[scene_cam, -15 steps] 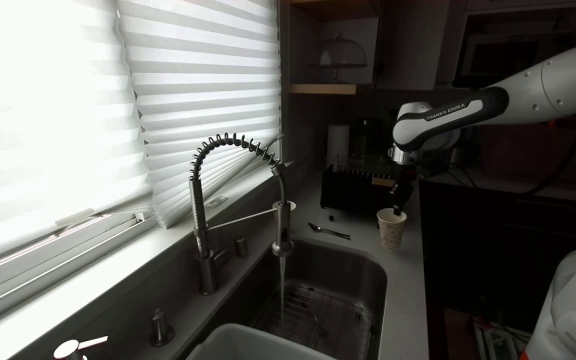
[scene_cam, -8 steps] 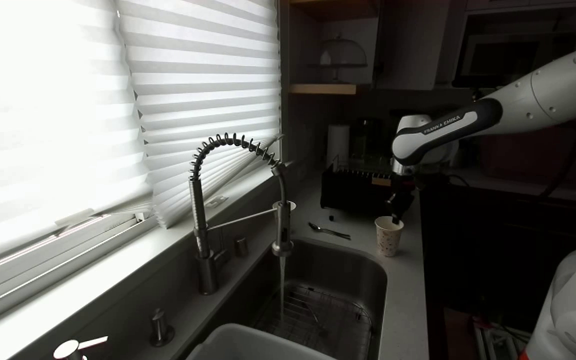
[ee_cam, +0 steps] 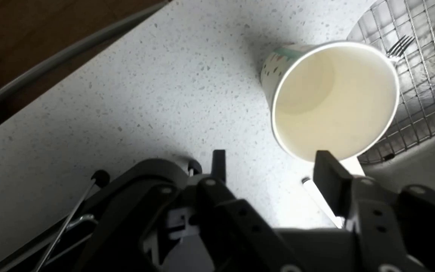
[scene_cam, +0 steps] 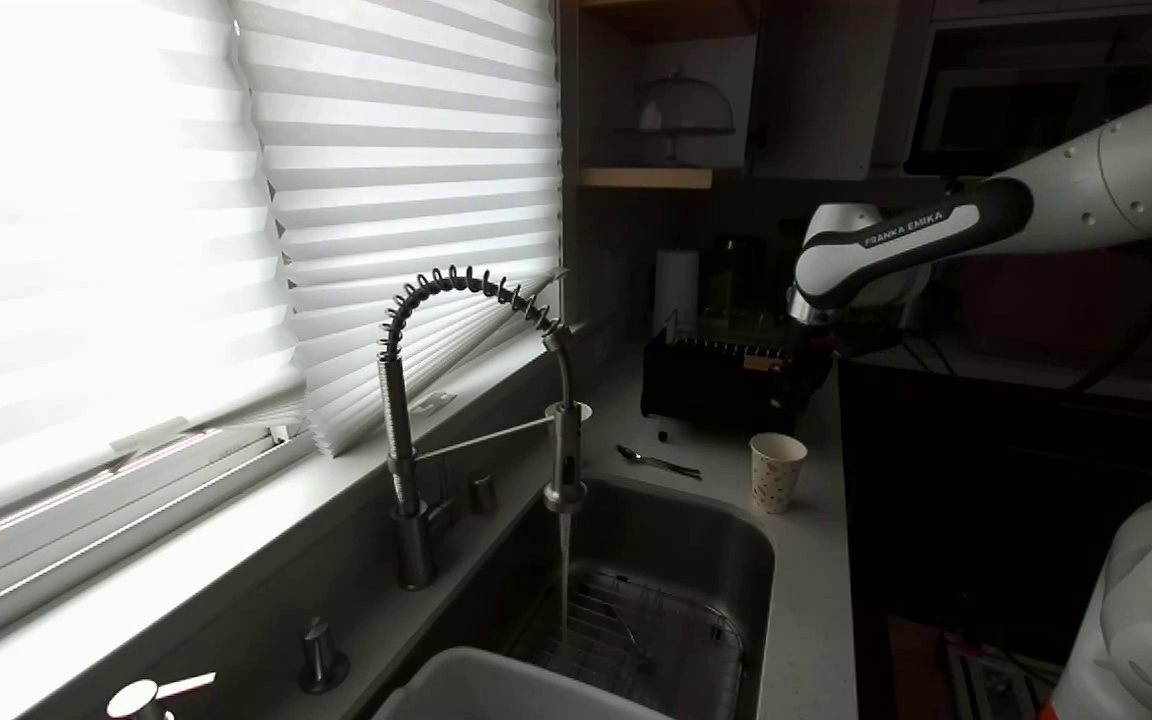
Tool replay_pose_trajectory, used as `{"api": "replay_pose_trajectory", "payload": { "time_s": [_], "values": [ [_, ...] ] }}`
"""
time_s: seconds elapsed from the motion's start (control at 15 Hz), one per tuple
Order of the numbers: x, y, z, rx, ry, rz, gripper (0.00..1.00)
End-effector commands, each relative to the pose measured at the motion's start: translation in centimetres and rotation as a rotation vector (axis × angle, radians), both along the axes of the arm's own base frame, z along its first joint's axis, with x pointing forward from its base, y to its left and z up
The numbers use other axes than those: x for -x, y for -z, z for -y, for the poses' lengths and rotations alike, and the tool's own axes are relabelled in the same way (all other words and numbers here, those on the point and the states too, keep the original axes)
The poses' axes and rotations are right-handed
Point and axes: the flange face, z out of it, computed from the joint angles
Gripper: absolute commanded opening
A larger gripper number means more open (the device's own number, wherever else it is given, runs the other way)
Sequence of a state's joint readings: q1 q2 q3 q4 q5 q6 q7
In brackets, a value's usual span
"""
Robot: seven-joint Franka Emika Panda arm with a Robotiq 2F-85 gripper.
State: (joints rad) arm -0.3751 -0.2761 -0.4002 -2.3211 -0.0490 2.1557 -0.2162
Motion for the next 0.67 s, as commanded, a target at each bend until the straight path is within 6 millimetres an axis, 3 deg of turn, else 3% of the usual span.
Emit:
{"api": "replay_pose_trajectory", "payload": {
  "time_s": [0.0, 0.07, 0.2, 0.4, 0.6],
  "values": [
    [0.1, -5.6, -0.3, 0.111, -0.02, 0.063, 0.94],
    [-0.6, -7.1, -0.5, 0.157, -0.028, 0.099, 1.0],
    [-2.8, -10.0, -1.0, 0.241, -0.066, 0.17, 1.0],
    [-7.4, -12.0, -2.6, 0.28, -0.087, 0.289, 1.0],
    [-12.5, -11.8, -5.3, 0.311, -0.137, 0.368, 1.0]
  ]
}}
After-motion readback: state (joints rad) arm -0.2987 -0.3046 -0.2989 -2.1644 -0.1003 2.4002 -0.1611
